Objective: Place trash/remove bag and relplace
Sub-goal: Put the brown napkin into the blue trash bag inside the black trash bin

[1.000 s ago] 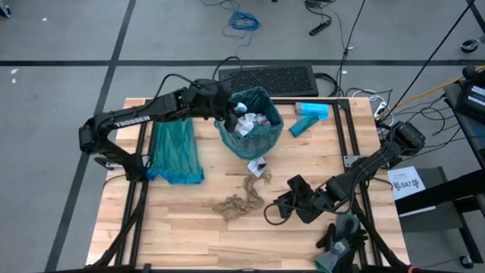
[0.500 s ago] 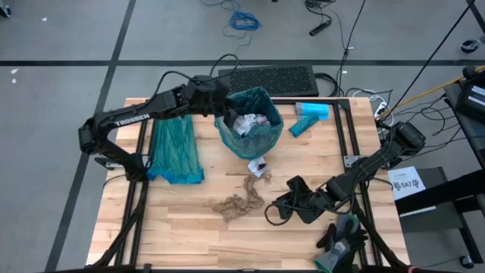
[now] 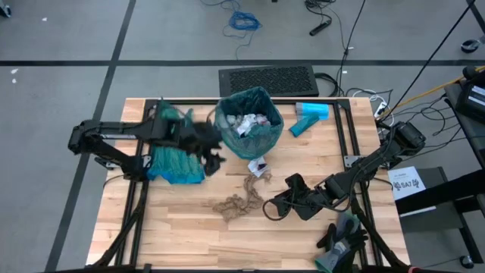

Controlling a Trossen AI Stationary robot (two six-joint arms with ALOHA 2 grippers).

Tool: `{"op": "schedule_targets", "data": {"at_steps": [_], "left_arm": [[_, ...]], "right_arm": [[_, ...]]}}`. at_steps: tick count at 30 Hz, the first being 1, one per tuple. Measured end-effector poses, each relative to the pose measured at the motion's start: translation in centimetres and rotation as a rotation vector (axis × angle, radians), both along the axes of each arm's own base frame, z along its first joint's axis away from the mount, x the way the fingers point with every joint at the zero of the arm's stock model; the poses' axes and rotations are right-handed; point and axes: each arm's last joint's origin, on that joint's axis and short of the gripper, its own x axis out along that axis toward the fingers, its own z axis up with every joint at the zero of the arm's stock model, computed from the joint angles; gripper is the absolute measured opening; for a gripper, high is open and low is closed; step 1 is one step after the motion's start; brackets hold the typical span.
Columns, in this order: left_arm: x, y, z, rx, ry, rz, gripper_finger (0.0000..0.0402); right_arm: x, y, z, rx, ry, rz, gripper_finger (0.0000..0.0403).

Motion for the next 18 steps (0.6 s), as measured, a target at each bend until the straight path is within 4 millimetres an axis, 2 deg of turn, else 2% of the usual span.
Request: {"op": "schedule_targets", "data": {"at_steps": [5,10,14,18], "left_arm": [[-0.6,-3.8,-2.6,-0.059,0.014,-0.026,0.0244],[-2.0,-6.9,-5.9,-0.169,0.023,0.028,0.0244],[-3.9,-8.8,-7.9,-0.223,0.015,0.129,0.0244],[-5.8,-10.4,-9.0,-0.261,-0.011,0.224,0.0244]], "right_arm": [[1.4,-0.5,1.0,-0.075,-0.096,0.139,0.013],[3.5,-1.4,2.6,-0.126,-0.146,0.258,0.013],[6.1,-1.5,4.0,-0.199,-0.167,0.378,0.013],[9.0,-1.3,5.2,-0.325,-0.136,0.505,0.013]]}}
